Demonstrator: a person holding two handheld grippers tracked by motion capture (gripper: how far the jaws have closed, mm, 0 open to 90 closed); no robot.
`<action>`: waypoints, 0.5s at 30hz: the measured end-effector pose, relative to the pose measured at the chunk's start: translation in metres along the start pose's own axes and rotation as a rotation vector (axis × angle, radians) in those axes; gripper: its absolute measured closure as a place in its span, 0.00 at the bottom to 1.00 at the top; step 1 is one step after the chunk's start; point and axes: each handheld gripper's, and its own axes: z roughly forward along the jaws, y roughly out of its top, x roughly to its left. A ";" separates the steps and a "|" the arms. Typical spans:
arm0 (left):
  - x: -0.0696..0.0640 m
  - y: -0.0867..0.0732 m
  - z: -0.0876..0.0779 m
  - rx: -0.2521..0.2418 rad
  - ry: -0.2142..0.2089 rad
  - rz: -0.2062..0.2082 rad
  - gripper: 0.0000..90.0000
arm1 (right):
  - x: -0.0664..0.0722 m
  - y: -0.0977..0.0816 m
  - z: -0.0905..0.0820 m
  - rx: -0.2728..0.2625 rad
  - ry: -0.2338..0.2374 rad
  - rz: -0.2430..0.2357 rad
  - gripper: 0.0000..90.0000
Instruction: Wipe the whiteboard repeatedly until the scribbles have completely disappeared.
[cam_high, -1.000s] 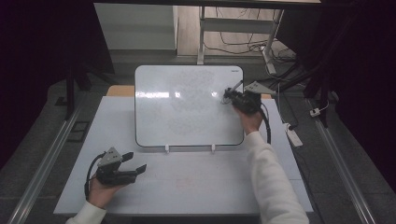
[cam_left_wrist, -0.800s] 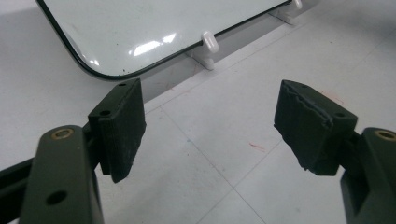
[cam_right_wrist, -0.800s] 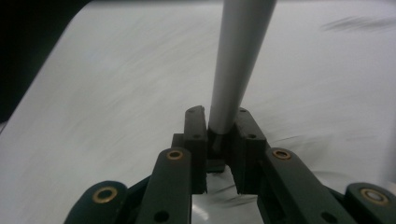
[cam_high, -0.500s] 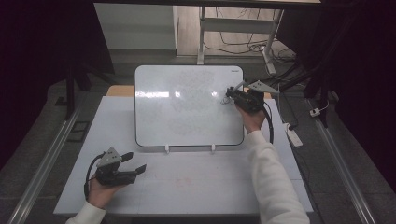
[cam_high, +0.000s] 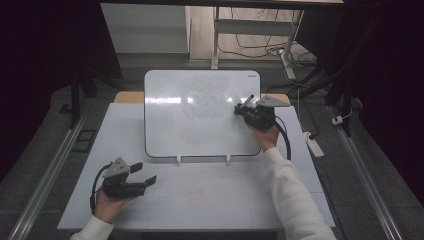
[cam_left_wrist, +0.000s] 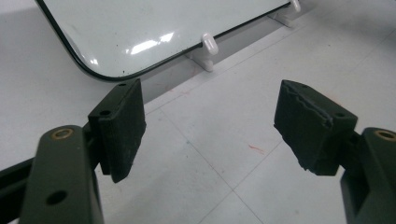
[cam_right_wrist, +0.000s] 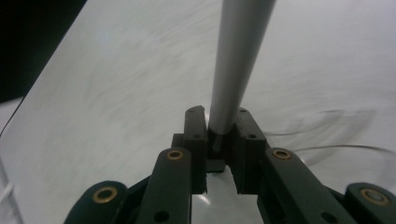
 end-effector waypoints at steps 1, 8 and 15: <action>0.000 0.000 0.000 0.001 0.000 0.002 0.29 | 0.001 0.002 0.001 0.009 -0.016 -0.027 0.86; -0.001 0.000 -0.003 -0.011 0.004 0.001 0.29 | -0.019 0.009 -0.004 -0.082 -0.111 0.065 0.86; -0.001 0.000 -0.002 -0.007 0.003 0.002 0.29 | -0.021 0.006 -0.007 -0.077 -0.099 0.032 0.86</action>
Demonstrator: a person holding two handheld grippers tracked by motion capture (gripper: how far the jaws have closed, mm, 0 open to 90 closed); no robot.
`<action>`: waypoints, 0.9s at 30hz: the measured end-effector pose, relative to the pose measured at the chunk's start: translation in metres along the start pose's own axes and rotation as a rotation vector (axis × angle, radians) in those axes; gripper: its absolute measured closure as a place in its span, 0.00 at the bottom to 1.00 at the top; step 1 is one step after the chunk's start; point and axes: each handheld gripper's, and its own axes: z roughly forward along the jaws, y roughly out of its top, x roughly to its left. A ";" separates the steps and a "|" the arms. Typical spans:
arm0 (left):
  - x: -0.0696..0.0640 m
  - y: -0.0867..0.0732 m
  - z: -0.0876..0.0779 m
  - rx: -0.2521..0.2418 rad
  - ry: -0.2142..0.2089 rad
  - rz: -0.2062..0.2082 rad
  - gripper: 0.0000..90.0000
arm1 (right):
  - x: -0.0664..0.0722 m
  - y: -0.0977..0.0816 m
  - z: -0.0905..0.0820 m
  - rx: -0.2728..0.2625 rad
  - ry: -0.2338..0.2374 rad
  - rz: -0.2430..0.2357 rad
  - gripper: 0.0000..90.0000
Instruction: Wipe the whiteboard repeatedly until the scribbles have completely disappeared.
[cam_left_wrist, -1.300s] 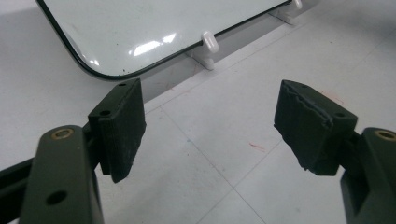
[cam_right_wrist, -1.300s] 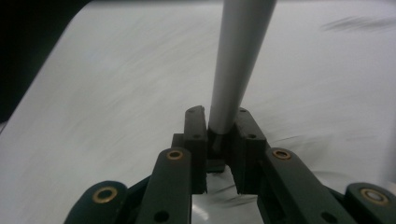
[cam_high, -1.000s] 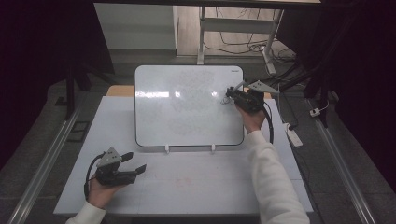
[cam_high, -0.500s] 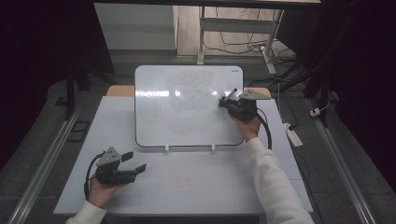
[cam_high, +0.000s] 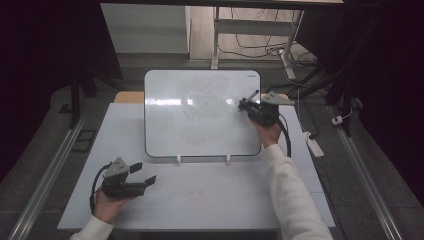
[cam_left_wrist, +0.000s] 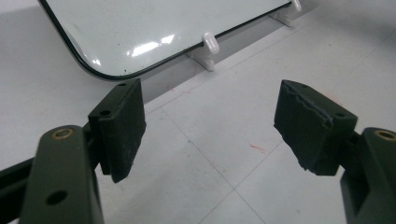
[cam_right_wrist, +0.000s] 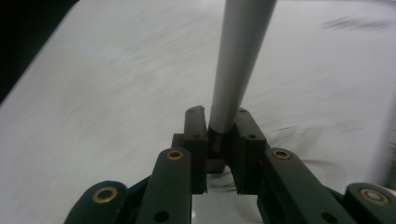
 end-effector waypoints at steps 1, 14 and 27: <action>0.000 0.000 0.000 -0.002 0.001 0.002 0.29 | -0.006 0.001 -0.001 -0.018 -0.010 0.032 0.86; 0.000 0.000 0.000 -0.002 0.002 0.000 0.29 | -0.002 -0.011 -0.011 0.002 0.016 0.051 0.86; 0.001 0.000 0.002 0.002 0.003 -0.005 0.29 | 0.013 -0.020 -0.012 0.035 0.036 -0.020 0.86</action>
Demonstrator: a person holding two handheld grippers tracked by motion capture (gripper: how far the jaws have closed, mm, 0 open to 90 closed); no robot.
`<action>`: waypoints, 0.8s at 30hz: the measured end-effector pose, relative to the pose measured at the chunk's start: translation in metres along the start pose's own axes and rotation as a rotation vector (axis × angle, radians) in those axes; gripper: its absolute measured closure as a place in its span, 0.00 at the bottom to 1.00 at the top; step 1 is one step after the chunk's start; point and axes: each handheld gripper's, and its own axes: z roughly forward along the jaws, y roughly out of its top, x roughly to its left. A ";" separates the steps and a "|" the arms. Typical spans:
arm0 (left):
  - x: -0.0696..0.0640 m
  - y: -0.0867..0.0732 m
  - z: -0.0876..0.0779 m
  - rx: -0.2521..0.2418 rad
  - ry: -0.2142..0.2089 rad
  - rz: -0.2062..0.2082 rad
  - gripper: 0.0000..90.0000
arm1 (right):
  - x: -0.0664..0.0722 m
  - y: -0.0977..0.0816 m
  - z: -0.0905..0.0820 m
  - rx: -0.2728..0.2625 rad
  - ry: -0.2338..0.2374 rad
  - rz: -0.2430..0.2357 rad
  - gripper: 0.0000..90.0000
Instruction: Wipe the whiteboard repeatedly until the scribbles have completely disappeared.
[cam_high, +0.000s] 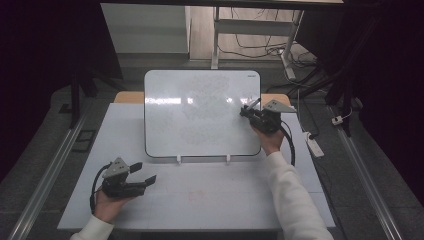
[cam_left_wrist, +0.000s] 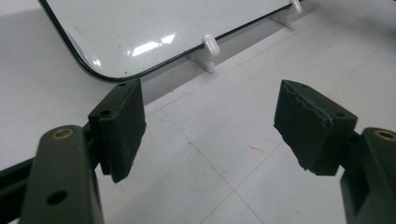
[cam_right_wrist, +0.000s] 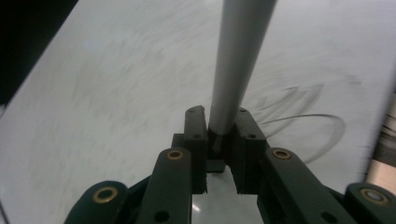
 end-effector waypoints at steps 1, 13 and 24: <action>0.000 0.000 0.000 0.000 0.001 0.001 0.29 | -0.001 0.001 -0.001 0.006 -0.004 -0.014 0.86; -0.002 0.000 -0.001 -0.002 0.001 0.006 0.29 | -0.023 -0.002 -0.019 -0.051 -0.098 0.078 0.86; -0.002 0.000 -0.001 -0.004 0.003 0.005 0.29 | -0.036 0.004 -0.016 -0.085 -0.081 0.115 0.86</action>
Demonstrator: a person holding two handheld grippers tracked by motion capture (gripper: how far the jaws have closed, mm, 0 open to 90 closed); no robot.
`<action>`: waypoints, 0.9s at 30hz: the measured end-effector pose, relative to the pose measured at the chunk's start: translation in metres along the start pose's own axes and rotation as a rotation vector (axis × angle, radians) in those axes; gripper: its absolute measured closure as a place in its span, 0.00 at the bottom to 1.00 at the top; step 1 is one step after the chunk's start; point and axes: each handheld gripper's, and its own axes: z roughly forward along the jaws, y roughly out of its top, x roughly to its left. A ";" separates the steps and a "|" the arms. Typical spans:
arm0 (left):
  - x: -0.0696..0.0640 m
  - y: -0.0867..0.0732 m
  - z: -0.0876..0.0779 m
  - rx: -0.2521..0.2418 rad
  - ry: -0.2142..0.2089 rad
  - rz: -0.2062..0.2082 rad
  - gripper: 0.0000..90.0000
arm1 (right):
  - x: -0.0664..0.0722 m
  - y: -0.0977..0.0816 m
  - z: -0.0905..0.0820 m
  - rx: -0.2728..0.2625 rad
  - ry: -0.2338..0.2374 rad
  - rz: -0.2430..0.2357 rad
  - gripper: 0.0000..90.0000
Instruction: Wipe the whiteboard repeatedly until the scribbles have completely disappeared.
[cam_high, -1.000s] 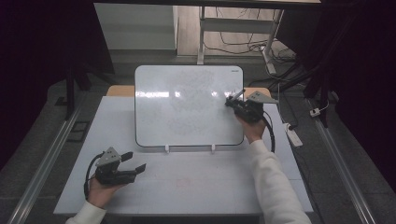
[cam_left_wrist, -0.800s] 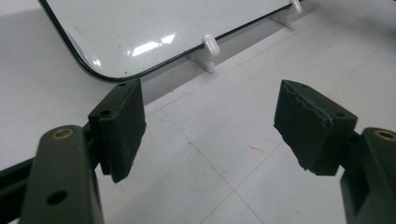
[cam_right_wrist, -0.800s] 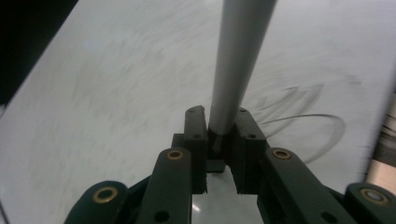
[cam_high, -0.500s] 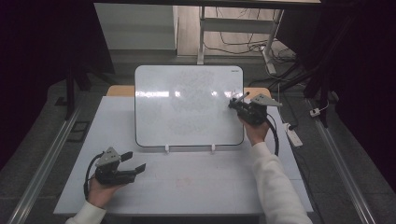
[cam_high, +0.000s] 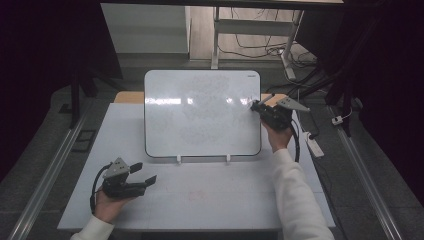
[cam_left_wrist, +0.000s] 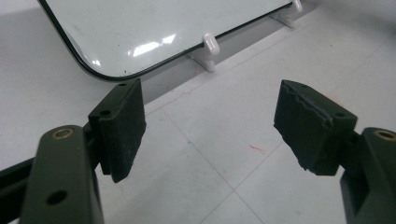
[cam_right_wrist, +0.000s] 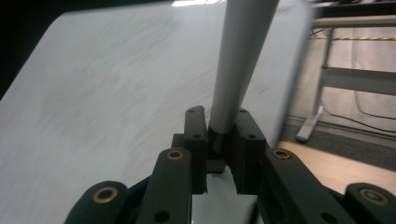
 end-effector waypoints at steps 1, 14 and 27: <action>0.000 0.000 0.000 -0.001 0.002 -0.001 0.29 | -0.006 0.005 0.001 -0.012 -0.015 0.010 0.86; 0.001 0.000 -0.001 -0.004 0.005 -0.006 0.29 | -0.012 0.015 0.003 -0.006 -0.037 -0.017 0.86; 0.000 0.000 0.000 -0.006 0.004 -0.004 0.29 | -0.014 0.019 0.004 0.002 -0.043 -0.042 0.86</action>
